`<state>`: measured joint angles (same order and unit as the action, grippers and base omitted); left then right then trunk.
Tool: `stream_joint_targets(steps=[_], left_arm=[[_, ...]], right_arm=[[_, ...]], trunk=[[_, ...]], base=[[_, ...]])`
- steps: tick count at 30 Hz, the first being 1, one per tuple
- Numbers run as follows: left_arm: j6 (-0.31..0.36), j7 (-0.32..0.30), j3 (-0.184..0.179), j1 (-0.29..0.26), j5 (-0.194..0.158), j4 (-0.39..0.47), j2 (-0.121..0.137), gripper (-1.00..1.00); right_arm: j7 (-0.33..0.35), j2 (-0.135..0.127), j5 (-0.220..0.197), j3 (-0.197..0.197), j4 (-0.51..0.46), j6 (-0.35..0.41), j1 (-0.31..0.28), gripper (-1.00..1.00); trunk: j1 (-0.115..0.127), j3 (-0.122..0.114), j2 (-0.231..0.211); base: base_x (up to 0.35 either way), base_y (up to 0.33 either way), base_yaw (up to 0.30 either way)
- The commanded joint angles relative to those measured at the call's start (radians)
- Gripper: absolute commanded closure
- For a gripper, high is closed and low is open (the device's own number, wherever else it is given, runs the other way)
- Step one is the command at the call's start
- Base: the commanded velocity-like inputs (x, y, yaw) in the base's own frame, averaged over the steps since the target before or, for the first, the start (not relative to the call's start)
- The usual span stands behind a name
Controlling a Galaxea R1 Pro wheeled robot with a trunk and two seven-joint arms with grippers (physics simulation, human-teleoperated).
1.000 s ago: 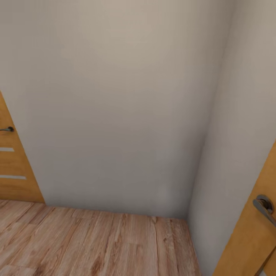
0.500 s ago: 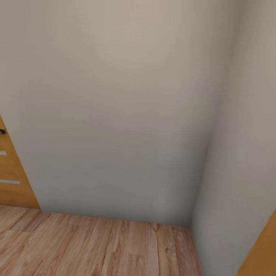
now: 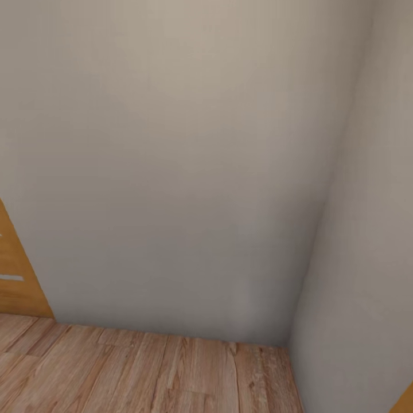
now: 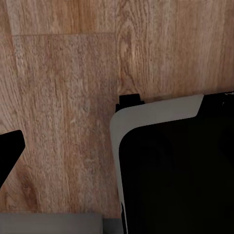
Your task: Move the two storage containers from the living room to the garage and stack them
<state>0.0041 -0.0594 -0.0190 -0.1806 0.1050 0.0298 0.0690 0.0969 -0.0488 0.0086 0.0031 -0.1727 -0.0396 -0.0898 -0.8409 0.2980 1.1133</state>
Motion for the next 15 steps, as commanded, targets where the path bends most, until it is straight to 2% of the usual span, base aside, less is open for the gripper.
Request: stream_joint_targets(steps=[1, 15], left_arm=[[0.0, -0.002, -0.001, 0.0, 0.01, 0.001, 0.0, -1.0], [0.0, -0.002, -0.001, 0.0, 0.01, 0.001, 0.0, -1.0]], right_arm=[[0.003, 0.0, 0.001, 0.0, 0.001, -0.003, -0.001, -1.0], [0.003, 0.0, 0.002, 0.0, 0.001, -0.003, -0.001, -1.0]], trunk=[[0.0, 0.001, 0.001], [0.0, 0.001, 0.001]], base=[[0.017, 0.0, 0.0], [0.003, 0.0, 0.0]])
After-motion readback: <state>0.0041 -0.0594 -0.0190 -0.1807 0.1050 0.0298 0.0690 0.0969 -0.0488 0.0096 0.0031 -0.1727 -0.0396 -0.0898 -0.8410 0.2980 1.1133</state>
